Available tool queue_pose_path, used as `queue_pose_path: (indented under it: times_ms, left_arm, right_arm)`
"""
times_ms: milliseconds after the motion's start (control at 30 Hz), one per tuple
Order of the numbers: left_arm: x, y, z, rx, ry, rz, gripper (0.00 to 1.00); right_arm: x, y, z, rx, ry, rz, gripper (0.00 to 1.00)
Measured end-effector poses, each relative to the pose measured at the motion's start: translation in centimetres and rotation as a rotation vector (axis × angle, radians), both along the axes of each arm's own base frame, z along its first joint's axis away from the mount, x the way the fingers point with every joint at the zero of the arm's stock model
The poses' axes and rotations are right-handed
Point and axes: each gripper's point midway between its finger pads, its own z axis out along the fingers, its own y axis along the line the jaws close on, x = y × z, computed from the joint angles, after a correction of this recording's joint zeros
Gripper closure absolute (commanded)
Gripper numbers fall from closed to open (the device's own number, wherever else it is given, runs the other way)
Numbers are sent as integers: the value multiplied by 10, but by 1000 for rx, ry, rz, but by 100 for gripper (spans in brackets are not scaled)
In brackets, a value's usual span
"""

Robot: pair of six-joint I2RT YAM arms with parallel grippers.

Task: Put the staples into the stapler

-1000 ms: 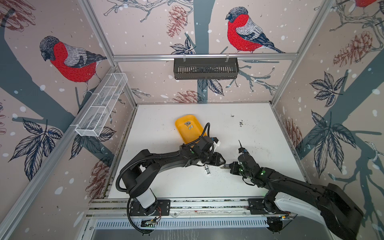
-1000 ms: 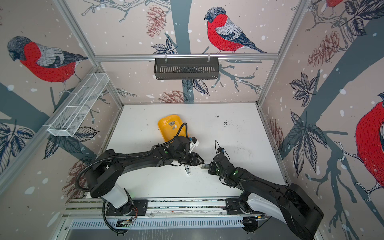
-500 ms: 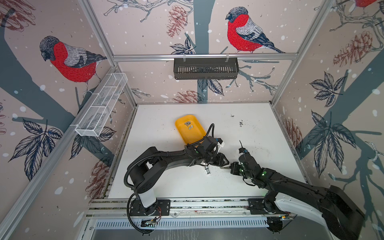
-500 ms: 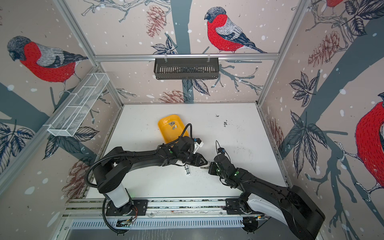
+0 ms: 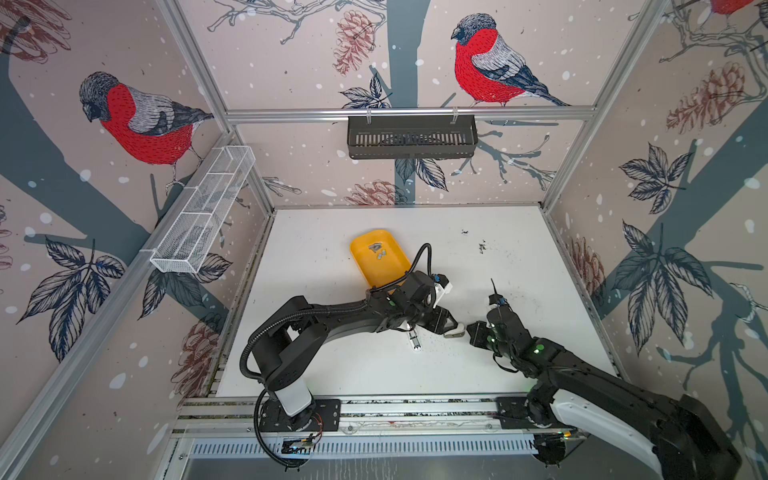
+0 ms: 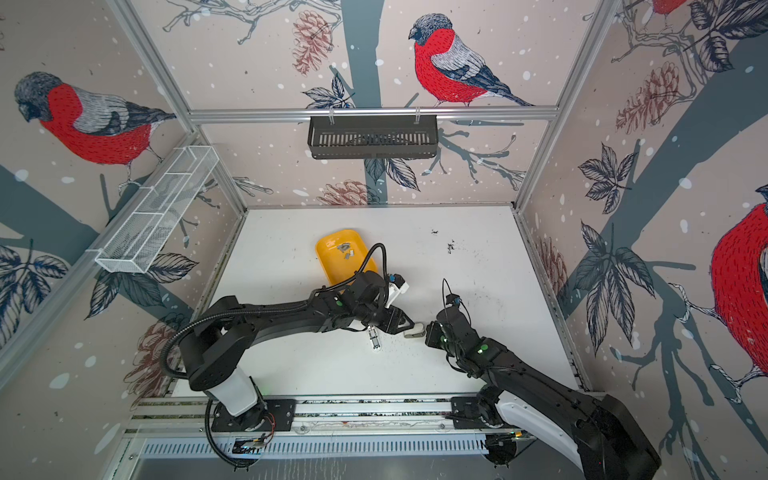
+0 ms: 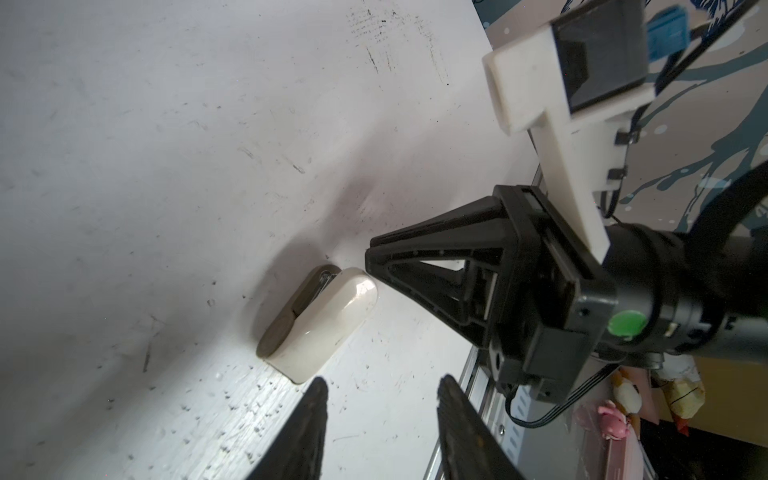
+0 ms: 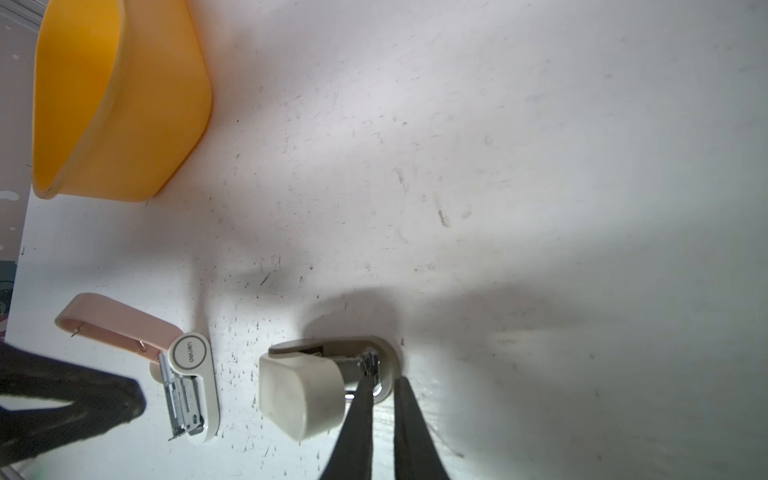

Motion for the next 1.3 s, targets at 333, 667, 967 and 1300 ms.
queue_pose_path:
  times_ms: [333,667,967,1300]
  left_arm:
    - [-1,1,1,4,-107,-88,30]
    - [-2,2,-16,55,-253,-244,22]
    - [6,-10,-42,102,-315,-338,26]
    - [-14,-14,-69,173,-318,-402,38]
  right_arm:
    - [-1,-5,14,14,-44,0,82]
    - [4,-10,30,34,-97,-11,82]
    - [4,-17,36,43,-119,-26,82]
    - [1,-21,28,46,-99,-27,82]
